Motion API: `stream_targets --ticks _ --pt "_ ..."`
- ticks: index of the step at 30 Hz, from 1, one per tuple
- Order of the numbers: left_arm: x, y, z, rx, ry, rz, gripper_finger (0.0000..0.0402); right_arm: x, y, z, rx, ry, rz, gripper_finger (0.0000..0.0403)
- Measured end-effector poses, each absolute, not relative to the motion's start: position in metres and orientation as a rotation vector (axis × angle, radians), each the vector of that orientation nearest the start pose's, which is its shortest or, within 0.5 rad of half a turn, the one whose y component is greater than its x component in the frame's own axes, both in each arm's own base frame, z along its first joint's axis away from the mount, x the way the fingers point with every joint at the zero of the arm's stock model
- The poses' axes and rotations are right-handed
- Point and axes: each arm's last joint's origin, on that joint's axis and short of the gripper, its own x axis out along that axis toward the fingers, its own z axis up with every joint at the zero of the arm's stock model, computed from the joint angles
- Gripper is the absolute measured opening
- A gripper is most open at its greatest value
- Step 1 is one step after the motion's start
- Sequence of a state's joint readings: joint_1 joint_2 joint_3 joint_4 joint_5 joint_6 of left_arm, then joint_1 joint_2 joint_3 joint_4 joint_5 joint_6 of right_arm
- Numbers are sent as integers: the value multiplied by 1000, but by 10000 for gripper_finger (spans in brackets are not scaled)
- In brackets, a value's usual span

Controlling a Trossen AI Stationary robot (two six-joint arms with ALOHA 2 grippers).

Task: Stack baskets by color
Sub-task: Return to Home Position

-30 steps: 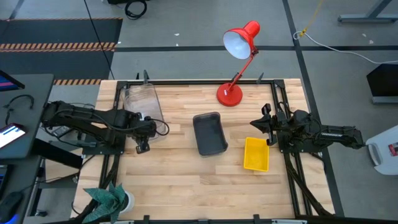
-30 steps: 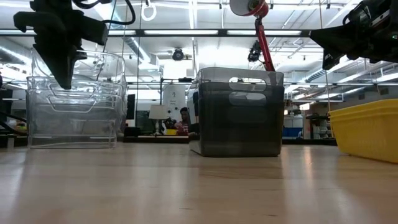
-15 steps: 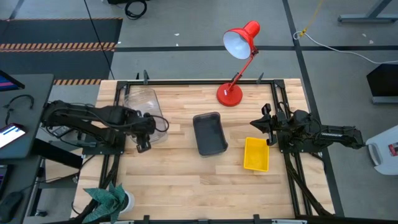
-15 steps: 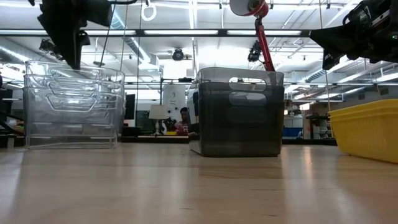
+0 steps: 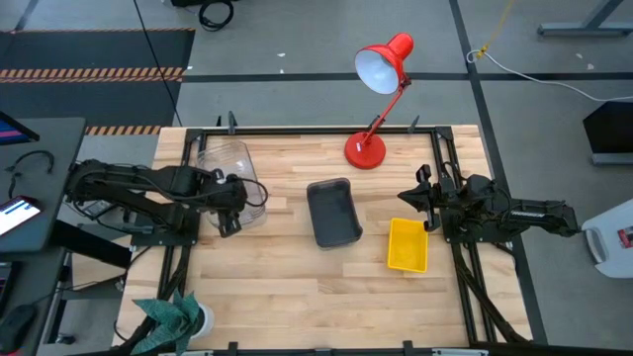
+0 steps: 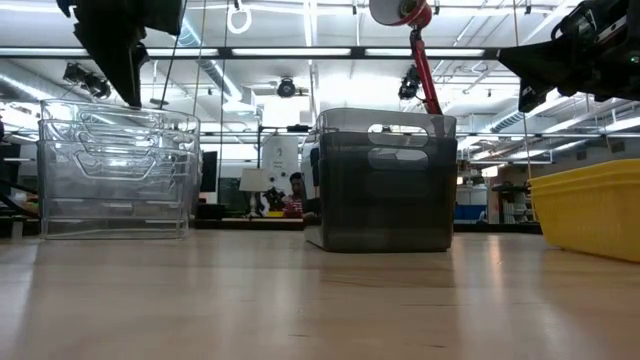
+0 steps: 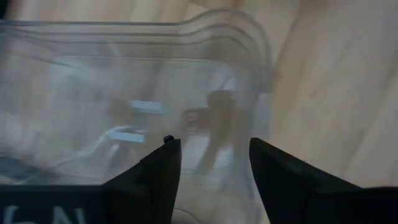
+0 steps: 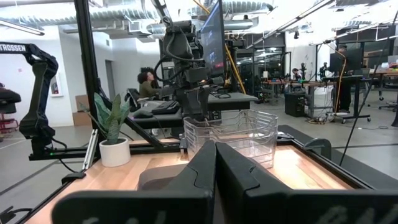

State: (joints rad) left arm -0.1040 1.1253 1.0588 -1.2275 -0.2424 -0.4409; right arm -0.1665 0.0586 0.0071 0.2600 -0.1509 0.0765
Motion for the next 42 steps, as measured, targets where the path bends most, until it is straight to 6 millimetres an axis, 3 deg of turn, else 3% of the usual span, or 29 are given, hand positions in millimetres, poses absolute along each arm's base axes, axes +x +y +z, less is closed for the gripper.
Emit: stream_targets --ticks 5,13,27,36,42 --pt "176 -9 292 -76 1200 427 163 98 -12 186 43 -206 -7 16" --pt "160 4 268 -69 1104 429 116 98 -12 186 43 -206 -8 16" --pt "135 10 255 -131 541 403 67 98 -12 186 43 -206 -8 16" --pt "115 11 253 -55 268 409 36 98 -12 186 43 -206 -8 16" --pt "104 11 233 -52 137 388 26 98 -12 186 43 -206 -8 16"
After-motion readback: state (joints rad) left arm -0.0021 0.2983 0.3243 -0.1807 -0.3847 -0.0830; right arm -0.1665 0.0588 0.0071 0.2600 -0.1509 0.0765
